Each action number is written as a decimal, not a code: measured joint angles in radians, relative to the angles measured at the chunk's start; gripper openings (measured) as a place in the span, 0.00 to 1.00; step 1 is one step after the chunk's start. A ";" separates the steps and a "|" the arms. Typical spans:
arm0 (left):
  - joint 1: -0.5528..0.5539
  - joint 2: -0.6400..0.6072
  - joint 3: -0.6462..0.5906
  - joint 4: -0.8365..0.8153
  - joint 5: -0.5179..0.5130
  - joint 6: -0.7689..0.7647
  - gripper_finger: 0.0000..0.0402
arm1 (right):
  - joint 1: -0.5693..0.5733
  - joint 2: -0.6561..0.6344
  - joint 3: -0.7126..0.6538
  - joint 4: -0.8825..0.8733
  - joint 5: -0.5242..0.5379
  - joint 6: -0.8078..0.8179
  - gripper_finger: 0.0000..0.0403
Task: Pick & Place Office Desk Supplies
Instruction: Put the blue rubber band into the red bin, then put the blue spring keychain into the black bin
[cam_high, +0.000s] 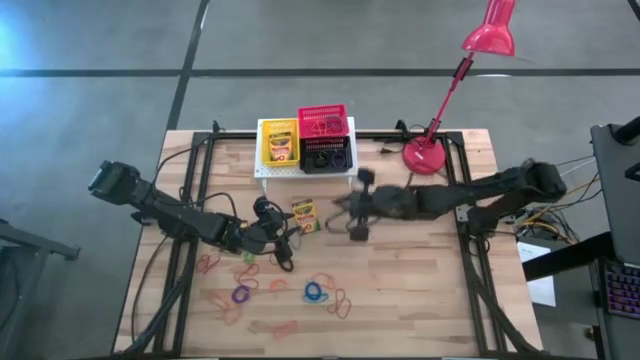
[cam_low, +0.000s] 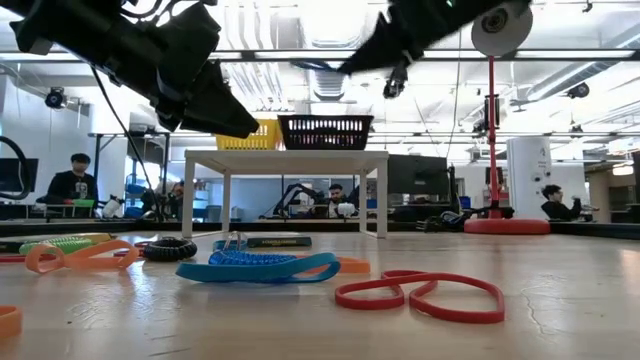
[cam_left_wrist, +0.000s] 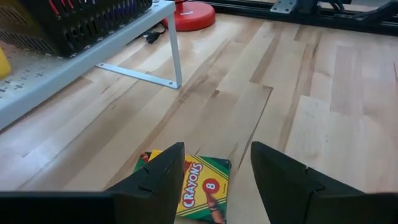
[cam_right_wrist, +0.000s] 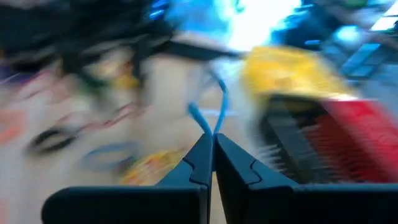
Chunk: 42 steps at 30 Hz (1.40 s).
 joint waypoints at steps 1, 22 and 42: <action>0.000 0.000 0.000 0.002 -0.001 0.009 0.47 | -0.023 -0.016 0.013 0.000 0.020 -0.004 0.02; 0.004 0.000 0.000 0.006 -0.003 0.042 0.46 | -0.558 0.426 0.648 -0.413 -0.252 0.051 0.02; 0.003 0.000 0.000 -0.002 0.016 0.008 0.46 | -0.535 0.568 1.021 -0.728 -0.292 0.072 0.43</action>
